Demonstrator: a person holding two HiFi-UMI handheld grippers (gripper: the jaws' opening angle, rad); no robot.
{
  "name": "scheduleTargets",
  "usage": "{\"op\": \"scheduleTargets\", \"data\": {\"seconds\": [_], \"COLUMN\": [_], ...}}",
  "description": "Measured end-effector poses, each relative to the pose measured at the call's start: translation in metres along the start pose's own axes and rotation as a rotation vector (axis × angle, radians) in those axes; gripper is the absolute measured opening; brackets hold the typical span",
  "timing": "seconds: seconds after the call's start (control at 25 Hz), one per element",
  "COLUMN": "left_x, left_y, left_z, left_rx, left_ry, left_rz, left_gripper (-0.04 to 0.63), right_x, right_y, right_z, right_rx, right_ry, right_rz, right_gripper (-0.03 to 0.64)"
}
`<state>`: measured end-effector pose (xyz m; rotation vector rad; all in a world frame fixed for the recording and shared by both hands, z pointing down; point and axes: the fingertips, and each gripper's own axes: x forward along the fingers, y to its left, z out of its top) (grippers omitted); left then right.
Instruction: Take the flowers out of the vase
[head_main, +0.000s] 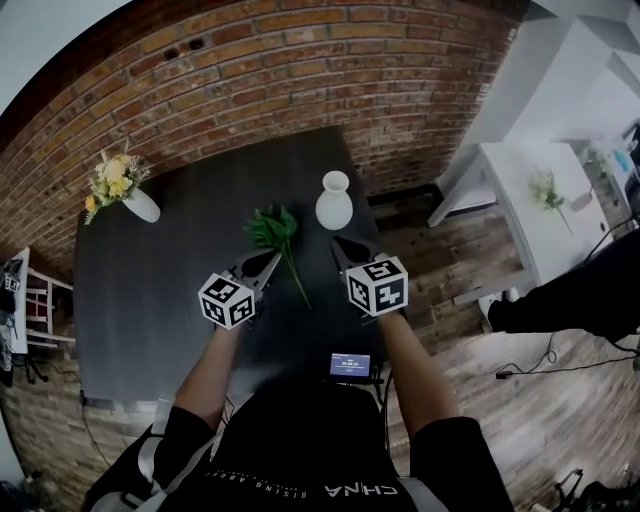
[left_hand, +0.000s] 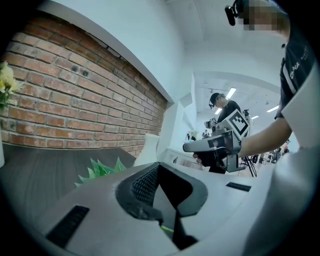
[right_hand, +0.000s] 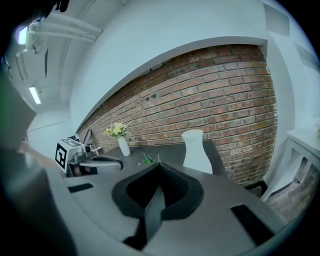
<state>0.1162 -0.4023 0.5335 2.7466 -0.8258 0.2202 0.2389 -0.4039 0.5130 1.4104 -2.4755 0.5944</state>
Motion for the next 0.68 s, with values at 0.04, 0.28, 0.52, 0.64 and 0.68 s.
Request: {"op": "scheduleTargets", "data": {"seconds": [0.04,0.28,0.52,0.64,0.68], "left_x": [0.0002,0.0009,0.0006,-0.0006,-0.0011], "left_y": [0.0002,0.0035,0.0034,0.0021,0.0016], "left_z": [0.0001,0.0006,0.0042,0.0047,0.0046], "left_rx": [0.000,0.005,0.009,0.009,0.009], "left_ry": [0.001,0.000,0.000,0.002,0.003], "left_rz": [-0.001,-0.001,0.001,0.000,0.000], "left_gripper": [0.002,0.003,0.003,0.003,0.003], "right_x": [0.0005,0.0042,0.0043,0.0032,0.0028], "right_y": [0.0002,-0.0018,0.0000,0.0009,0.0011], "right_z": [-0.0002,-0.0006,0.0010,0.0002,-0.0005], "right_rx": [0.000,-0.002,-0.010,-0.011,-0.012], "right_ry": [0.002,0.006,0.013,0.015,0.016], "right_rz": [0.001,-0.003,0.003,-0.001,-0.003], "right_gripper": [0.005,0.005,0.005,0.005,0.005]}}
